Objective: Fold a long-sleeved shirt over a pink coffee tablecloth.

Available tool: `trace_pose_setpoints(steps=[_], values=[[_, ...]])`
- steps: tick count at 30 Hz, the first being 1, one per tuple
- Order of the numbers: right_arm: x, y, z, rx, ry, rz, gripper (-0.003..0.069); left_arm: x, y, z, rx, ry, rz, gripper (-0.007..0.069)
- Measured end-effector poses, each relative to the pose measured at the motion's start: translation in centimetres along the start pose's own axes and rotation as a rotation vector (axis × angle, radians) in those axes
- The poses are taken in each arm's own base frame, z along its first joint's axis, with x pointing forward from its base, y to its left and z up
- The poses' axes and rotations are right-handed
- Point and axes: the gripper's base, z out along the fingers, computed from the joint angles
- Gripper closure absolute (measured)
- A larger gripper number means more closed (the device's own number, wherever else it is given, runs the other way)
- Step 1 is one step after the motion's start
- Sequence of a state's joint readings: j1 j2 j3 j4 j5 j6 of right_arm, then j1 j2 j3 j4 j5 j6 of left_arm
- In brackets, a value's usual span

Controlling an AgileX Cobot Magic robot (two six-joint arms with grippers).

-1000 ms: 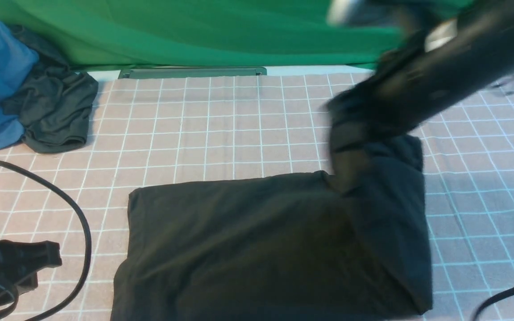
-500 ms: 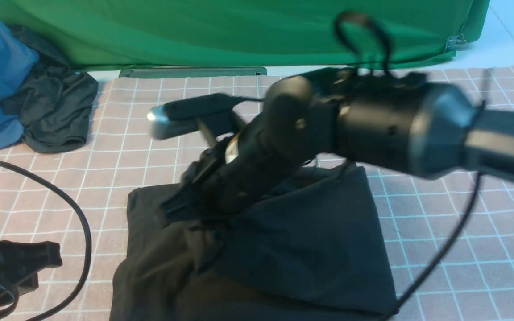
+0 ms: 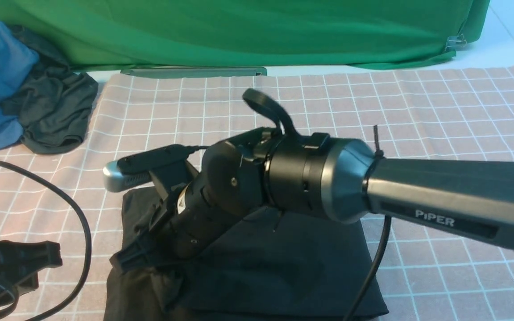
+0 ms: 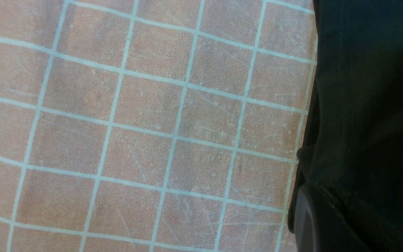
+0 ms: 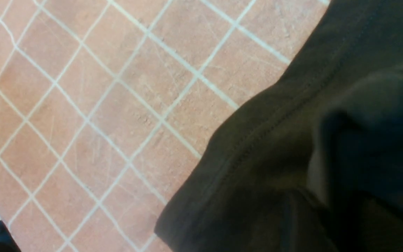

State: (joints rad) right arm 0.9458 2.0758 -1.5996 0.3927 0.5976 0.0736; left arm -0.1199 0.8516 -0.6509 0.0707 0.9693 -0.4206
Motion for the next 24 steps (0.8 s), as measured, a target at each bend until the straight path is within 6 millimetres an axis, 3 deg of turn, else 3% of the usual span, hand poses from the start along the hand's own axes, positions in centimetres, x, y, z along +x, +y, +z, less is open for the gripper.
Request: trace_pose_setpoints(steps=[3,6,8,9,10,11,12,13,17,20,24], values=[[-0.4,0.3,-0.5,-0.008,0.003,-0.048,0.0221,0.0,0.0,0.0,0.0,0.0,-0.007,0.0612],[-1.2,0.6,-2.4,-0.011,0.038,-0.172,0.0131,0.0,0.0,0.0,0.0,0.0,-0.025,0.0612],[-1.7,0.3,-3.5,0.007,0.055,-0.213,0.0128,0.0,0.0,0.0,0.0,0.0,-0.025,0.0612],[-2.6,-0.4,-5.7,0.06,0.065,-0.273,0.0156,0.0,0.0,0.0,0.002,0.008,-0.031,0.0612],[-2.7,-0.4,-5.9,0.06,0.066,-0.272,0.0163,0.0,0.0,0.0,0.002,0.011,-0.032,0.0612],[-3.6,-1.9,-8.4,0.15,0.072,-0.308,0.0239,-0.1,-0.3,0.0,0.012,0.029,-0.047,0.0612],[-3.7,-2.1,-8.7,0.161,0.07,-0.31,0.0264,-0.2,-0.3,0.0,0.013,0.034,-0.048,0.0612],[-4.2,-3.8,-10.9,0.245,0.077,-0.313,0.0368,-0.6,-0.7,0.0,0.034,0.048,-0.062,0.0612],[-4.4,-7.8,-15.4,0.376,0.129,-0.248,0.0601,-2.0,-2.4,0.4,0.129,0.101,-0.052,0.0612],[-4.2,-9.4,-17.6,0.409,0.138,-0.202,0.0622,-3.0,-3.6,1.2,0.206,0.13,-0.043,0.0612],[-2.6,-11.0,-20.9,0.442,0.131,-0.144,0.0622,-4.7,-6.1,4.2,0.257,0.241,0.027,0.0612]])
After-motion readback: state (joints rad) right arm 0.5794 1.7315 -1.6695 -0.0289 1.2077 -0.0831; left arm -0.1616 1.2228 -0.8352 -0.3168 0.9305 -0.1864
